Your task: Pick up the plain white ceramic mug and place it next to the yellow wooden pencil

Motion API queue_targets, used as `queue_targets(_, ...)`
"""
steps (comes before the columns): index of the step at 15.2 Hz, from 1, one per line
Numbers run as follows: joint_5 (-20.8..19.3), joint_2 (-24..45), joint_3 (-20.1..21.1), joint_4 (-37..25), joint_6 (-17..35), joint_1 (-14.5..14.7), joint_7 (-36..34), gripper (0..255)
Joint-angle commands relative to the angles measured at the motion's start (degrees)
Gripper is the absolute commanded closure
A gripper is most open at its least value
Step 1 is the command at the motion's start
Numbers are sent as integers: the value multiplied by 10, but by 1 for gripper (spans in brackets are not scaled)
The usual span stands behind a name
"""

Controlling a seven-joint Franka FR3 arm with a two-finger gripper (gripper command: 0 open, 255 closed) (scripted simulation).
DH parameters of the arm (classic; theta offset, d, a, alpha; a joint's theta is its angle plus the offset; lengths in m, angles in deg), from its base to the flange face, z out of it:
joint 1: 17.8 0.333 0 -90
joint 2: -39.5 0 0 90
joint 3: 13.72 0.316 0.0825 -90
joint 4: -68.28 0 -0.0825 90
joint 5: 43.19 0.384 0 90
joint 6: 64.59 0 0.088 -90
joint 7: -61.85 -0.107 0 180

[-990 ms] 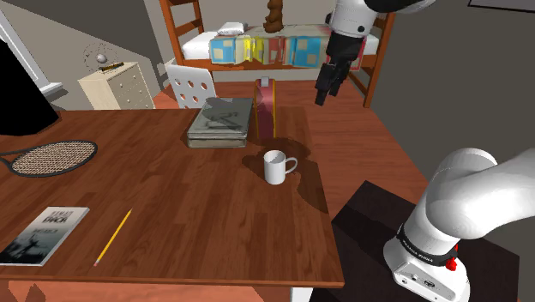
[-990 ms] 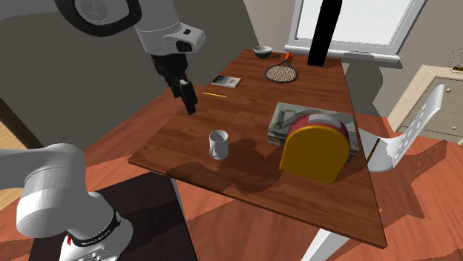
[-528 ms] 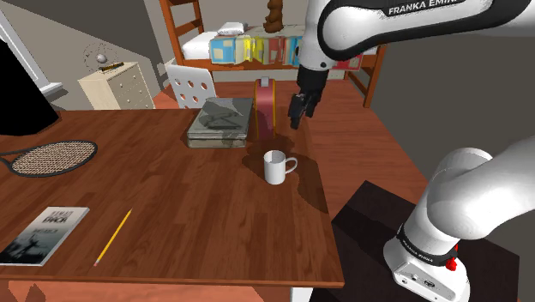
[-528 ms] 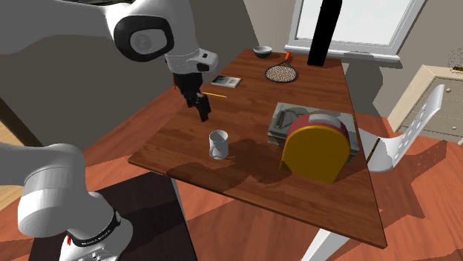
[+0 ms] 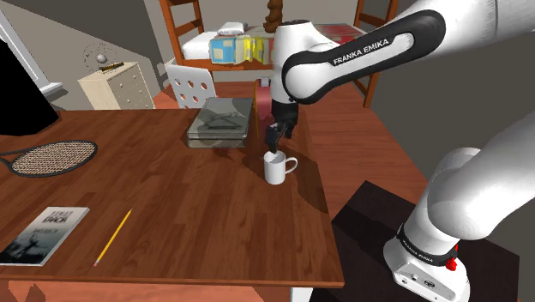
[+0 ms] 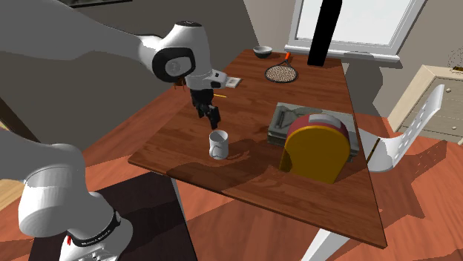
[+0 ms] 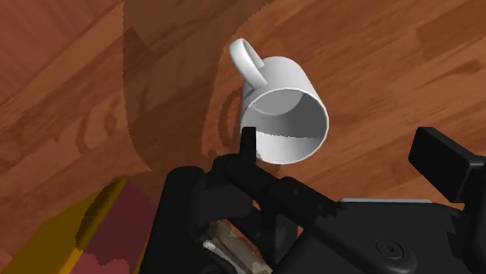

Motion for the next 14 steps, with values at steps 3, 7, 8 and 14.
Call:
queue_targets(3,-22,78,25,-10,59,1,-30,0)
queue_targets(7,-33,111,31,-9,89,1,-41,0)
queue_targets(8,-34,116,32,-6,97,1,-42,0)
queue_targets(14,-41,140,33,8,134,0,-47,0)
